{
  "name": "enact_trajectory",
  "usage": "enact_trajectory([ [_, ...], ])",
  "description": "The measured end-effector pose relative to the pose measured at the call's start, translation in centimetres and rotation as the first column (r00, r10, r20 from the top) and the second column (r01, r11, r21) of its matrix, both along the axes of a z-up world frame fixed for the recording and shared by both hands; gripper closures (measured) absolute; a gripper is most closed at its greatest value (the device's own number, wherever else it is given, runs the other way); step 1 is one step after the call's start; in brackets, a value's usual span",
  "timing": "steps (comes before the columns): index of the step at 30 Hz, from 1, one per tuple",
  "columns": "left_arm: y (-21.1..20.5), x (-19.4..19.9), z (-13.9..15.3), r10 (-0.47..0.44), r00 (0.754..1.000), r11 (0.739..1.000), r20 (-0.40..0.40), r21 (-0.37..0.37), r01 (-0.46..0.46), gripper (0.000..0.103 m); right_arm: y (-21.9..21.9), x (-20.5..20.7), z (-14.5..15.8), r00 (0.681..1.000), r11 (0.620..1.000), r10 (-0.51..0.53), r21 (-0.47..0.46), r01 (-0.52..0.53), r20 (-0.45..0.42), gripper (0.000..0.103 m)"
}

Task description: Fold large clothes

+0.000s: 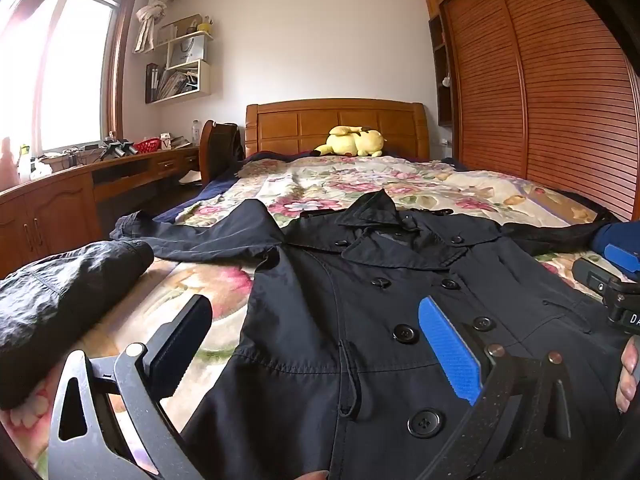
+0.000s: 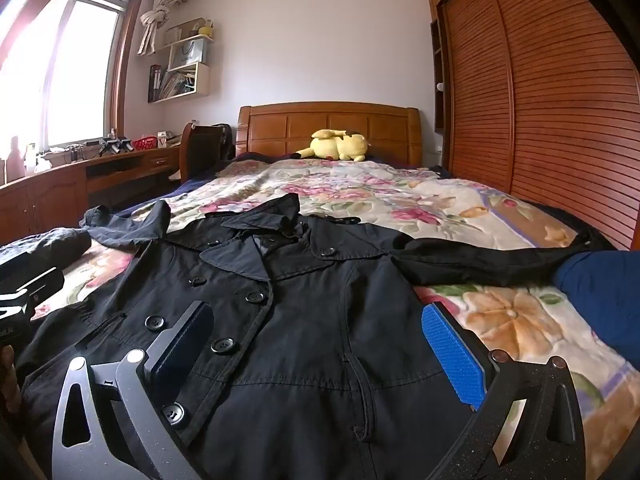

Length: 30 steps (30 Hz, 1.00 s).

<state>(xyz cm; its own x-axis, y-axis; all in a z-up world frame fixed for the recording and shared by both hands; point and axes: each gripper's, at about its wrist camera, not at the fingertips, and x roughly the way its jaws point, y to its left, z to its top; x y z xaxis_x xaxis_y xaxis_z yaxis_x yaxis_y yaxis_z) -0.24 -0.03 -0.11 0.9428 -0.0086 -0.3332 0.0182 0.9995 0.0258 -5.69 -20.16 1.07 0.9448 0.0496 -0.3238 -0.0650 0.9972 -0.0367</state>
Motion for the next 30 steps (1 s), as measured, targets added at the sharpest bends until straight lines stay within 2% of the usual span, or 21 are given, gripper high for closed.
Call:
enact_trajectory([
  [30, 0.02, -0.08, 0.05, 0.001, 1.0, 1.0, 0.003, 0.0, -0.001, 0.0, -0.13, 0.03, 0.02, 1.0, 1.0, 0.0, 0.002, 0.0, 0.0, 0.0],
])
